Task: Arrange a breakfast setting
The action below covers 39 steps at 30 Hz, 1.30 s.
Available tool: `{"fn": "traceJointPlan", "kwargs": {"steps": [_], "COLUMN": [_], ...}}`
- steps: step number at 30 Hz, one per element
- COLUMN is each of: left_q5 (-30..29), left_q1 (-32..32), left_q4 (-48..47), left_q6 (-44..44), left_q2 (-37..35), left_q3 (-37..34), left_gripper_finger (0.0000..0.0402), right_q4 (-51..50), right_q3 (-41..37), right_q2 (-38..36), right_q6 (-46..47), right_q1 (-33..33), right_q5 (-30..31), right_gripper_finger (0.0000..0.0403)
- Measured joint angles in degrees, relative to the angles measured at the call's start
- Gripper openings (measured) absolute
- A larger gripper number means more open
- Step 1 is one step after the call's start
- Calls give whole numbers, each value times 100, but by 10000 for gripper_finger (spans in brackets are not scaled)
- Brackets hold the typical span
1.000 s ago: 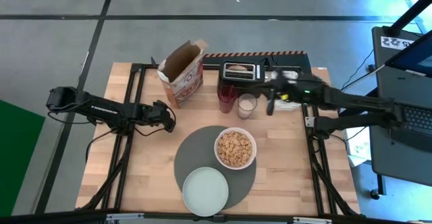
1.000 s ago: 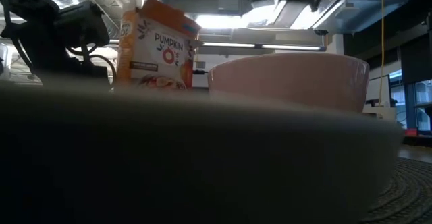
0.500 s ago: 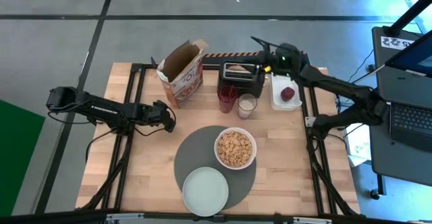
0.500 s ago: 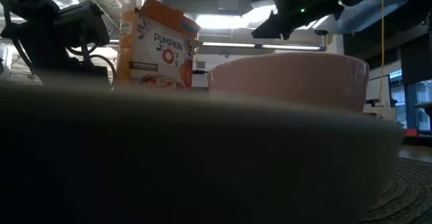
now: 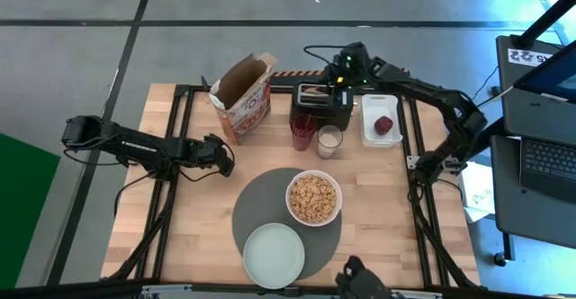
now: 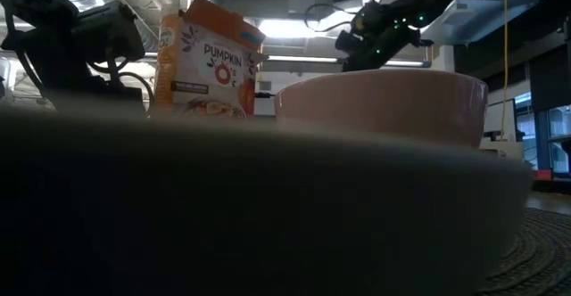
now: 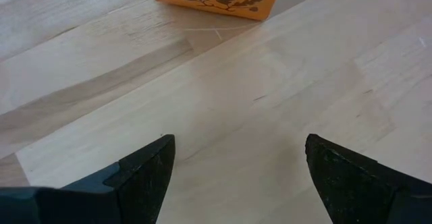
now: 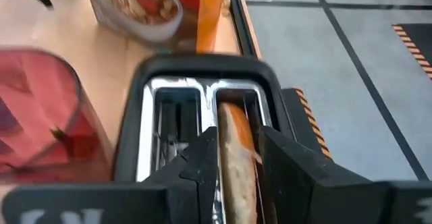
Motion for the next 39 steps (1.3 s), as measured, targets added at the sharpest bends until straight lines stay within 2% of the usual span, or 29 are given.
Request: {"fn": "traceJointPlan", "kwargs": {"steps": [8,13,23,31,34,37,39], "left_q5": [0,0,0,0,0,0,0], "left_q1": [0,0,0,0,0,-1,0], "left_q4": [0,0,0,0,0,0,0], "left_q6": [0,0,0,0,0,0,0], "left_q2": [0,0,0,0,0,0,0], "left_q3": [2,2,4,4,4,4,4], "left_gripper_finger": [322,322,322,322,322,322,322], "right_q4": [-163,47,324,-136,-237,-255,-249], "right_q3": [3,4,4,2,2,2,2], "right_q2": [289,354,356,356,356,356,340], "right_q6": [-254,-227,-3,-128,-135,-112,-96], "right_q1": [9,13,17,73,98,98,98], "right_q5": [227,440,496,697,1008,900,889], "right_gripper_finger": [114,114,114,112,84,27,14]}}
